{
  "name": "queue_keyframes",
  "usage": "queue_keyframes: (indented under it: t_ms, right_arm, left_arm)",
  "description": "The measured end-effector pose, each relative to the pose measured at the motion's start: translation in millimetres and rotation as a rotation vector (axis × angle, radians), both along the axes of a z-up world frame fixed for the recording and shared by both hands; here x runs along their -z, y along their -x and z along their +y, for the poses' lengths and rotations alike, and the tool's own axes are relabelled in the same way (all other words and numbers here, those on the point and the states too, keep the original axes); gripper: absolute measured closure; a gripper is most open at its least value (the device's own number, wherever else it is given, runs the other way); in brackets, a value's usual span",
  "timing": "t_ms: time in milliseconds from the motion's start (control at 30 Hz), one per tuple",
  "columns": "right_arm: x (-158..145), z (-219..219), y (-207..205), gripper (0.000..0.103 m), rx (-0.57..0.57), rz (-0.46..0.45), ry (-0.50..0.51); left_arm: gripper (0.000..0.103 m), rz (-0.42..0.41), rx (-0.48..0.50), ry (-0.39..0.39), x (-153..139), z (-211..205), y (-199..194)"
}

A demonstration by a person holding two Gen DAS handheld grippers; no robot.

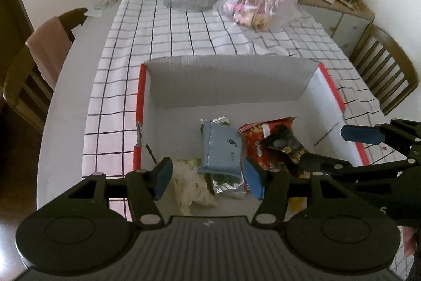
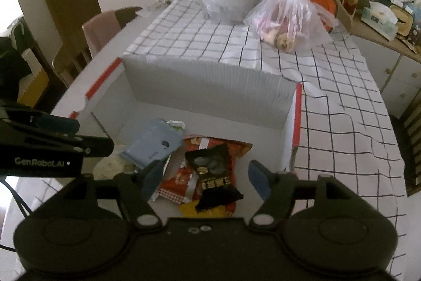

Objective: Organize snacks
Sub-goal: 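Withdraw both open tools from the box back toward the remaining snacks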

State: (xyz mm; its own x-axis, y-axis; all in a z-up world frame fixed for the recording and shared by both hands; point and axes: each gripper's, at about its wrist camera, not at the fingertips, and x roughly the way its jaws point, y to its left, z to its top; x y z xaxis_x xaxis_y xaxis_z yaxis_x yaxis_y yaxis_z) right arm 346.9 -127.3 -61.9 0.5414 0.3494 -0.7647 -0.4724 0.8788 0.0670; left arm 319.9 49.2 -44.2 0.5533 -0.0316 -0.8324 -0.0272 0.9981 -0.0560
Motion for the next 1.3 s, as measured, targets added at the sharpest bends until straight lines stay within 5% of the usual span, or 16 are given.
queue_keyframes:
  t_ms: [667, 867, 1300]
  right_arm:
    - [-40, -24, 91, 0.018, -0.02, -0.077, -0.092]
    - [-39, -35, 118, 0.007, -0.014, -0.076, -0.116]
    - [-17, -56, 162, 0.001, 0.045, -0.016, -0.134]
  left_arm:
    - [0.036, -0.142, 0.039, 0.024, -42, -15, 95]
    - [0.035, -0.166, 0.05, 0.021, -41, -22, 124]
    - [0.023, -0.15, 0.065, 0.083, -14, -27, 171]
